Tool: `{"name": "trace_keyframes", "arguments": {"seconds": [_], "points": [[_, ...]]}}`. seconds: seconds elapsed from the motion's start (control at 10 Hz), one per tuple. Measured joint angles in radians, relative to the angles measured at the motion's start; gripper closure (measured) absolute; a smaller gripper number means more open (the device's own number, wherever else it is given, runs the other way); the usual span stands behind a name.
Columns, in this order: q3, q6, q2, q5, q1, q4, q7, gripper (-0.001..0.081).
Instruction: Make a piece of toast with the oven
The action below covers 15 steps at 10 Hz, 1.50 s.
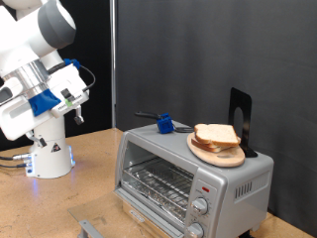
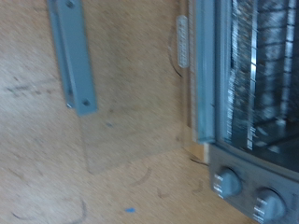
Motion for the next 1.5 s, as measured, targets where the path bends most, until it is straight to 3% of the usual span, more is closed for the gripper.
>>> {"name": "trace_keyframes", "arguments": {"seconds": [0.2,0.3,0.5,0.8,1.0,1.2,1.5], "points": [[0.002,-0.03,-0.014,0.113,0.051,0.034,-0.058,0.0],[0.006,-0.059,-0.024,0.122,0.074,0.056,-0.083,0.0],[0.044,-0.13,-0.039,0.032,0.098,0.096,-0.125,0.0],[0.131,-0.319,-0.04,-0.212,0.104,0.18,-0.146,0.0],[0.127,-0.301,-0.04,-0.15,0.107,0.172,-0.151,0.0],[0.147,-0.337,-0.04,-0.125,0.147,0.195,-0.209,0.0],[0.232,-0.34,-0.047,-0.207,0.183,0.234,-0.242,0.0]]}}
